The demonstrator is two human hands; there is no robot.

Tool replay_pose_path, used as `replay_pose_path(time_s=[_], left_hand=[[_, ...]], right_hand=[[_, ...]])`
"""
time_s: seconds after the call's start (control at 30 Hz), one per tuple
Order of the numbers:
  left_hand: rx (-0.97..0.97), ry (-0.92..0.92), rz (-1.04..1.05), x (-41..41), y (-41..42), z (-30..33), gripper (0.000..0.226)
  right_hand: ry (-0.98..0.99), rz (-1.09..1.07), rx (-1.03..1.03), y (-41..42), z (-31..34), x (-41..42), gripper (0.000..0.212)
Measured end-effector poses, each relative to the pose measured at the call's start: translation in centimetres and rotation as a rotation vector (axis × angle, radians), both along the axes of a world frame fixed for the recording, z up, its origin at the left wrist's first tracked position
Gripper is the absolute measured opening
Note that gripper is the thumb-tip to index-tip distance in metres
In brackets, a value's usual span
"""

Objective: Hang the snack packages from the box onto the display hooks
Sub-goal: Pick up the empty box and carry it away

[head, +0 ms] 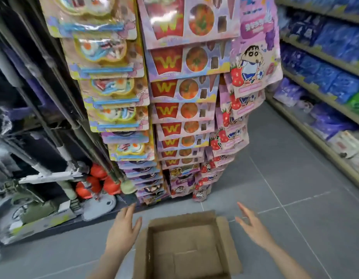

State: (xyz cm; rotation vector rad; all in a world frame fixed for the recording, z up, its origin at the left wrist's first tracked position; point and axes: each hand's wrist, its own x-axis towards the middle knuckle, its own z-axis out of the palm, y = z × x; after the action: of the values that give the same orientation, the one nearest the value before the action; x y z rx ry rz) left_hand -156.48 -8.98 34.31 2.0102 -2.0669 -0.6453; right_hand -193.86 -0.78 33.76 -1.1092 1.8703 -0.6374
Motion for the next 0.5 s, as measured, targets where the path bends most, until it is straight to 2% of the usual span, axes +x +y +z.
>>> replay_pose_path(time_s=[0.17,0.27,0.33,0.43,0.5], left_hand=[[0.135,0.006,0.034,2.1,1.8,-12.4,0.050],[0.209,-0.022,0.035,3.0,3.3,-22.2,0.051],[0.226,-0.073,0.047,3.4,4.5,-28.8,0.054],[0.200,-0.117,-0.007,4.5,6.2,-39.1,0.061],[0.144,-0.160,-0.009,4.7,6.8,-44.9,0.066]], right_hand=[[0.058,-0.036,0.075,2.9,-13.2,-0.4,0.057],[0.138,-0.073,0.110,4.4,-22.9,0.4,0.072],[0.171,-0.072,0.172,5.3,-29.2,1.0,0.065],[0.204,-0.044,0.214,6.3,-37.6,1.1,0.063],[0.285,0.001,0.233,6.3,-42.4,0.7,0.070]])
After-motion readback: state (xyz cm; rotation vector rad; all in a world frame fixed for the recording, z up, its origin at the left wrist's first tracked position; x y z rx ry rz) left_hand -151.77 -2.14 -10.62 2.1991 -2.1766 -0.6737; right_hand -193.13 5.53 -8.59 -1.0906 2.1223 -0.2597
